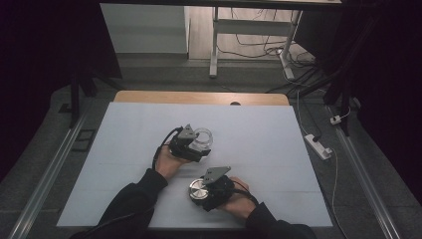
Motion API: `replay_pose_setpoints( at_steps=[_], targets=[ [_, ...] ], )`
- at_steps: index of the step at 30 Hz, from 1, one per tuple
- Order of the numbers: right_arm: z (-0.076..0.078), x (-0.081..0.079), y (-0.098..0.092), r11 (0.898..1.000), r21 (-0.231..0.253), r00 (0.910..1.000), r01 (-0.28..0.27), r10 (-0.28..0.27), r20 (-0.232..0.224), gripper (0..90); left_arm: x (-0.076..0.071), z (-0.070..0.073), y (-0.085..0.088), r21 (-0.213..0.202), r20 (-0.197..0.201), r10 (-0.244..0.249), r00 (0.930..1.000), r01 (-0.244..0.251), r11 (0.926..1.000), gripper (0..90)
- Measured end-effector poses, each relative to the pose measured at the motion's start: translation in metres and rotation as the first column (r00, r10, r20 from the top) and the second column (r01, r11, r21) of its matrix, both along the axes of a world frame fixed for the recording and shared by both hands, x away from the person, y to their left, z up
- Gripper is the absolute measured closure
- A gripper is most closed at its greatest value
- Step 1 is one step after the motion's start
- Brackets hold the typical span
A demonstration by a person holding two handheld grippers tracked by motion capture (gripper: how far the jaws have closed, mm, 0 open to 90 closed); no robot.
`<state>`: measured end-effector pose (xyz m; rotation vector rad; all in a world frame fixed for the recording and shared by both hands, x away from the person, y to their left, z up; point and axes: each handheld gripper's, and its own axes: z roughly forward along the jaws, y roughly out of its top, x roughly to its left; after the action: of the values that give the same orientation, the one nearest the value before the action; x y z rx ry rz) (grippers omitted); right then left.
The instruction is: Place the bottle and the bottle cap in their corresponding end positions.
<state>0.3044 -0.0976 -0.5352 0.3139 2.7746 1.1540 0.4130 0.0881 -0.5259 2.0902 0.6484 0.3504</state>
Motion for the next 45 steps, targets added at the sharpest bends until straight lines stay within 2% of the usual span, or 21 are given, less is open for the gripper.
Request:
replay_pose_setpoints(
  at_steps=[3, 13, 21, 24, 28, 34, 41, 45],
  targets=[
    [-0.003, 0.001, 0.000, 1.000, -0.019, 1.0000, 0.002, -0.002, -0.006, 18.5, 0.000, 0.000, 0.000, 0.001, -0.003, -0.002, 1.0000, 0.002, 1.0000, 15.3],
    [-0.004, 0.001, 0.001, 1.000, -0.016, 0.9999, 0.006, -0.006, -0.008, 17.9, 0.001, -0.002, 0.004, -0.003, -0.019, -0.008, 0.9998, 0.008, 1.0000, 15.0],
    [-0.003, 0.000, 0.001, 1.000, -0.015, 0.9994, 0.025, -0.025, -0.025, 13.3, -0.001, 0.002, 0.002, 0.026, -0.017, 0.005, 0.9998, -0.004, 0.9996, 14.4],
    [-0.001, 0.001, 0.000, 0.999, -0.008, 0.9986, 0.041, -0.041, -0.033, 10.2, -0.002, 0.003, 0.003, 0.025, -0.013, 0.008, 0.9999, -0.007, 0.9997, 14.0],
    [0.002, 0.002, -0.002, 0.998, 0.019, 0.9975, 0.059, -0.058, -0.040, 7.8, -0.004, 0.009, 0.008, -0.008, -0.018, 0.011, 0.9998, -0.011, 0.9999, 11.3],
    [0.007, 0.003, -0.006, 0.996, 0.045, 0.9965, 0.075, -0.073, -0.041, 5.4, -0.005, 0.012, 0.015, -0.019, -0.047, 0.015, 0.9988, -0.016, 0.9997, 6.5],
    [0.016, 0.003, -0.010, 0.993, 0.076, 0.9953, 0.095, -0.093, -0.030, 4.0, -0.010, 0.012, 0.018, -0.012, -0.074, 0.007, 0.9972, -0.008, 0.9999, 3.2],
    [0.020, 0.004, -0.015, 0.990, 0.096, 0.9943, 0.104, -0.101, -0.036, 3.5, -0.012, 0.013, 0.021, -0.028, -0.094, 0.009, 0.9955, -0.011, 0.9995, 2.3]
  ],
)
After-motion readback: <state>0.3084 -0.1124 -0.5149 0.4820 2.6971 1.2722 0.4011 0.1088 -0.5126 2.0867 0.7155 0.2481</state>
